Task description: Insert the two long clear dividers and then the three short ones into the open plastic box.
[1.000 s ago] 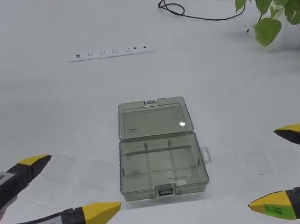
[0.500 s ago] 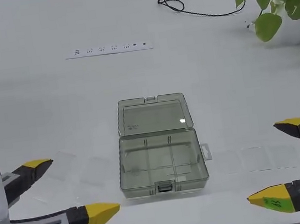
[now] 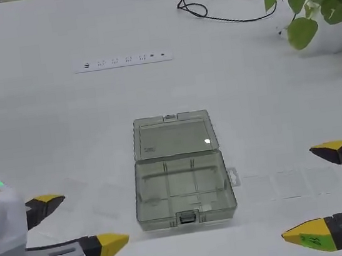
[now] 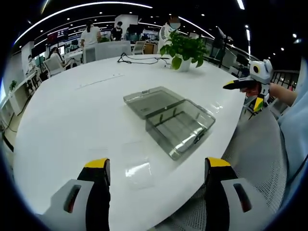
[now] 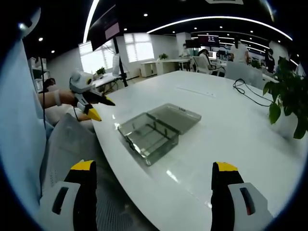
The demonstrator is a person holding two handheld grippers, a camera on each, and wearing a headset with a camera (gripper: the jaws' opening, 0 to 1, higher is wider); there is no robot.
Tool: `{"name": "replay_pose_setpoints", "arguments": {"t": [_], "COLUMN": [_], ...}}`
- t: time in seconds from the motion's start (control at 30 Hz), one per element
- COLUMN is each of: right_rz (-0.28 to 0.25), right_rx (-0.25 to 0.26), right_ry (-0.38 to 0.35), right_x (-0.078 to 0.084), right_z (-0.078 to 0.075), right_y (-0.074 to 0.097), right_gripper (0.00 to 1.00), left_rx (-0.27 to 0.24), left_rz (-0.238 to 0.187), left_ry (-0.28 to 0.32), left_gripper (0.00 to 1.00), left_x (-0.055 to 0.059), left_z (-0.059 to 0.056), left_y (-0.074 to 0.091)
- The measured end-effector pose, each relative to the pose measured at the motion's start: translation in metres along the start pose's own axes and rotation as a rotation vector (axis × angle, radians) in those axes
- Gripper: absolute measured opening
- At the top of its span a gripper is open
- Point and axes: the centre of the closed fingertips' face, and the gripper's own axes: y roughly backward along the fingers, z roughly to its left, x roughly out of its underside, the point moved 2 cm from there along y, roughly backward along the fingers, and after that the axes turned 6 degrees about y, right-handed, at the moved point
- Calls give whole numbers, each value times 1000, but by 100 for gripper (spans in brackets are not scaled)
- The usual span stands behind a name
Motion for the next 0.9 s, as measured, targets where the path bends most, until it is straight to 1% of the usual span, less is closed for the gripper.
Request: {"name": "replay_pose_setpoints", "arguments": {"t": [0.07,0.13,0.27,0.33,0.43,0.47,0.53,0.6,0.8,0.9], "right_rz": [1,4,2,2,5,6,8,9,10,13], "right_rx": [-1,0,0,1,2,2,0,0,-3,-4], "right_ry": [-2,-4,-7,-9,-14,-15,-17,-19,-26,-29], "right_x": [1,3,3,4,6,6,7,8,10,12], "right_z": [0,1,1,1,0,0,1,1,2,2], "right_y": [0,0,0,1,1,1,1,1,2,2], "right_gripper": [100,100,100,100,100,100,100,100,100,100], "left_rx": [0,-7,-20,-22,-40,-42,-54,-65,-82,-103], "left_rz": [13,24,47,55,76,79,87,103,119,125], "left_ry": [9,21,32,45,41,43,48,47,61,71], "left_gripper": [78,78,71,71,68,66,65,62,57,54], "left_x": [3,6,11,13,18,19,21,25,30,33], "left_z": [2,4,8,9,12,12,15,16,23,27], "left_y": [-3,-6,-11,-14,-18,-19,-21,-23,-29,-32]}}
